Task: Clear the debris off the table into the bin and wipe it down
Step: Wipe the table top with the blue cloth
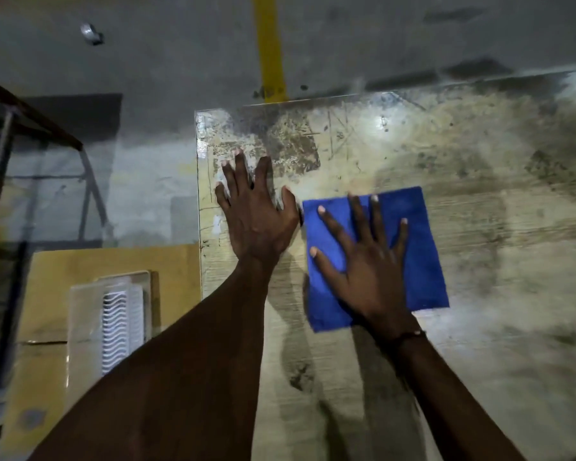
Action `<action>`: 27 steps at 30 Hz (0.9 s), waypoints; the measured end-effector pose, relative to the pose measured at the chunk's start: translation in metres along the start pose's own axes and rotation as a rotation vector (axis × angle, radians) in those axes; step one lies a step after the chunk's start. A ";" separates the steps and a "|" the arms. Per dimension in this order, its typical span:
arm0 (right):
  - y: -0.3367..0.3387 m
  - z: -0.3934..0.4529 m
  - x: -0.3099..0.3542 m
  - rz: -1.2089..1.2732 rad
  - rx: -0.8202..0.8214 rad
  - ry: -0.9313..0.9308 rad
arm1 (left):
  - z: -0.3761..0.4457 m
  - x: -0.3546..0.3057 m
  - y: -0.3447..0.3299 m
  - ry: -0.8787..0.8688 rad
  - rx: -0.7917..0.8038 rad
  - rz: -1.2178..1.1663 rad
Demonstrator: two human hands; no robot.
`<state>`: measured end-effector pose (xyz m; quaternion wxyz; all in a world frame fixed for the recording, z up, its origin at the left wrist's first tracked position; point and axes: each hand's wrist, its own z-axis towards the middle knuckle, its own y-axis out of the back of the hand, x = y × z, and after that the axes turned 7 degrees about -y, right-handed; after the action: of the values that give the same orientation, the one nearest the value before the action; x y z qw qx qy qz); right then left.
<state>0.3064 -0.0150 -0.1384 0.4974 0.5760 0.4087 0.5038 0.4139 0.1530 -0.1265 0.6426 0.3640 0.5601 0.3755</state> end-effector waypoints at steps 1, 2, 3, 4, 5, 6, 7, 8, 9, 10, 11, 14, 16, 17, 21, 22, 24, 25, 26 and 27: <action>-0.001 -0.007 0.000 -0.003 0.002 0.005 | 0.000 0.000 0.000 -0.006 -0.001 -0.009; -0.002 0.000 -0.001 -0.004 0.003 0.004 | 0.000 0.001 0.000 -0.013 -0.004 -0.016; -0.003 0.016 -0.002 0.003 -0.002 -0.006 | -0.001 0.002 0.000 -0.022 -0.009 -0.020; -0.004 0.039 -0.002 0.019 -0.012 -0.017 | -0.001 0.003 -0.001 -0.030 -0.015 -0.022; -0.004 0.066 -0.001 0.041 -0.020 -0.033 | 0.000 0.004 -0.001 -0.033 -0.023 -0.027; -0.004 0.091 0.000 0.059 -0.031 -0.054 | 0.000 0.005 -0.002 -0.030 -0.032 -0.037; -0.004 0.113 0.002 0.064 -0.033 -0.077 | 0.001 0.005 -0.003 -0.022 -0.042 -0.060; -0.004 0.128 0.005 0.063 -0.029 -0.095 | 0.000 0.006 -0.002 -0.008 -0.062 -0.101; -0.006 0.136 0.008 0.069 -0.017 -0.110 | 0.000 0.006 -0.001 0.004 -0.096 -0.152; -0.007 0.137 0.011 0.083 -0.011 -0.118 | 0.000 0.006 -0.002 0.016 -0.125 -0.211; -0.010 0.127 0.017 0.098 -0.014 -0.119 | -0.001 0.008 0.001 0.020 -0.140 -0.273; -0.019 0.056 0.041 0.038 -0.079 -0.032 | 0.000 0.022 0.017 0.031 -0.146 -0.536; -0.023 -0.004 0.054 0.009 -0.089 0.090 | -0.003 0.037 0.038 0.038 -0.069 -0.670; -0.023 -0.030 0.054 0.000 -0.076 0.141 | -0.009 0.047 0.047 -0.009 -0.019 -0.656; -0.008 -0.052 0.016 -0.004 -0.006 0.030 | -0.057 0.079 0.050 -0.215 0.084 -0.470; -0.005 -0.042 0.005 -0.006 -0.010 -0.053 | -0.071 0.082 0.047 -0.232 0.078 -0.437; 0.002 -0.014 -0.011 0.025 -0.039 -0.210 | -0.100 0.080 0.041 -0.230 0.049 -0.404; 0.005 0.001 -0.013 0.064 -0.040 -0.276 | -0.114 0.076 0.039 -0.224 0.034 -0.393; 0.006 0.015 -0.008 0.097 -0.031 -0.336 | -0.127 0.070 0.037 -0.220 0.020 -0.374; 0.004 0.026 0.004 0.111 -0.016 -0.378 | -0.139 0.065 0.035 -0.215 0.008 -0.346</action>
<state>0.3325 -0.0161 -0.1334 0.5412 0.6781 0.2717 0.4165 0.2792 0.2336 -0.1400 0.7521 0.3032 0.5438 0.2161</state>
